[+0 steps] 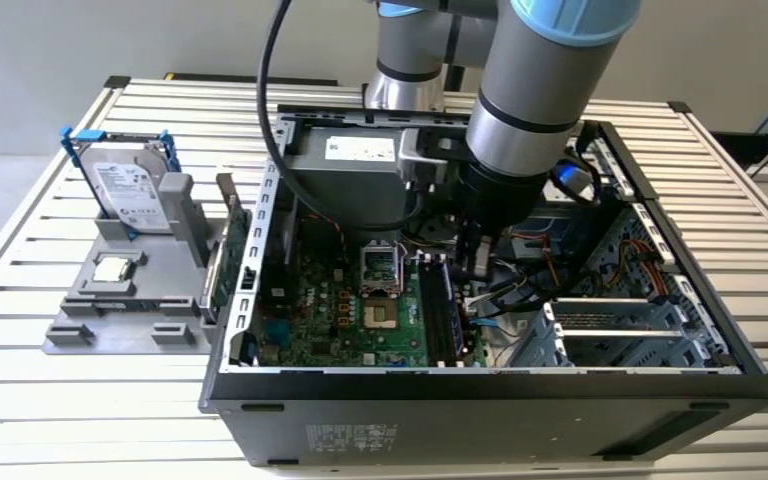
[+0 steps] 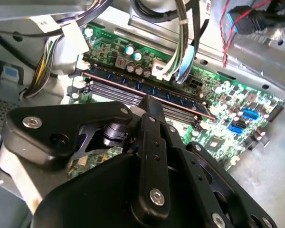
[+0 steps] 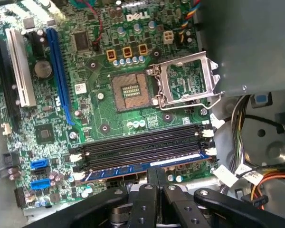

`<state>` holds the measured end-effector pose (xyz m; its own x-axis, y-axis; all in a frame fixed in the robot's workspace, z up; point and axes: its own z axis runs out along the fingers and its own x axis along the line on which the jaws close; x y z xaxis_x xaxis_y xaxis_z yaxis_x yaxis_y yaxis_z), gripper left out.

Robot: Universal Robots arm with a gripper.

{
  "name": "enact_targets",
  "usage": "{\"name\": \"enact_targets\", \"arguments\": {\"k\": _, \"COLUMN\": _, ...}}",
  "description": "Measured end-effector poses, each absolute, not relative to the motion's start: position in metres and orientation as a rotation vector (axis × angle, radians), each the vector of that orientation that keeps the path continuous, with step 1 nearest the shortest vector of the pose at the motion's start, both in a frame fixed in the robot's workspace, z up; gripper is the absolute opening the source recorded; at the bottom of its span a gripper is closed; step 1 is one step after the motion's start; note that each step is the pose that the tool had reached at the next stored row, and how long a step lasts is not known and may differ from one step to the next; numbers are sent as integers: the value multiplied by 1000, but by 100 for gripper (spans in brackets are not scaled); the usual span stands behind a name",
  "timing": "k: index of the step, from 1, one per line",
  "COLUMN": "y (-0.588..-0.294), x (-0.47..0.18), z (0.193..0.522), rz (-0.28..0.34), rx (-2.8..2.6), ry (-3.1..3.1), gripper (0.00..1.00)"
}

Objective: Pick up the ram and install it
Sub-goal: 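Press down the ram until it locks into place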

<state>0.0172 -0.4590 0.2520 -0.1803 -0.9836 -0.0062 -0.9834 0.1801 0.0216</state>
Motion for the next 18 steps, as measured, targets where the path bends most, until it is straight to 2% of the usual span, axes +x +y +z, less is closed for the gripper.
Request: {"name": "enact_targets", "arguments": {"k": 18, "y": -458, "x": 17, "z": 251, "rz": -39, "rx": 2200, "ry": -2233, "gripper": 0}}
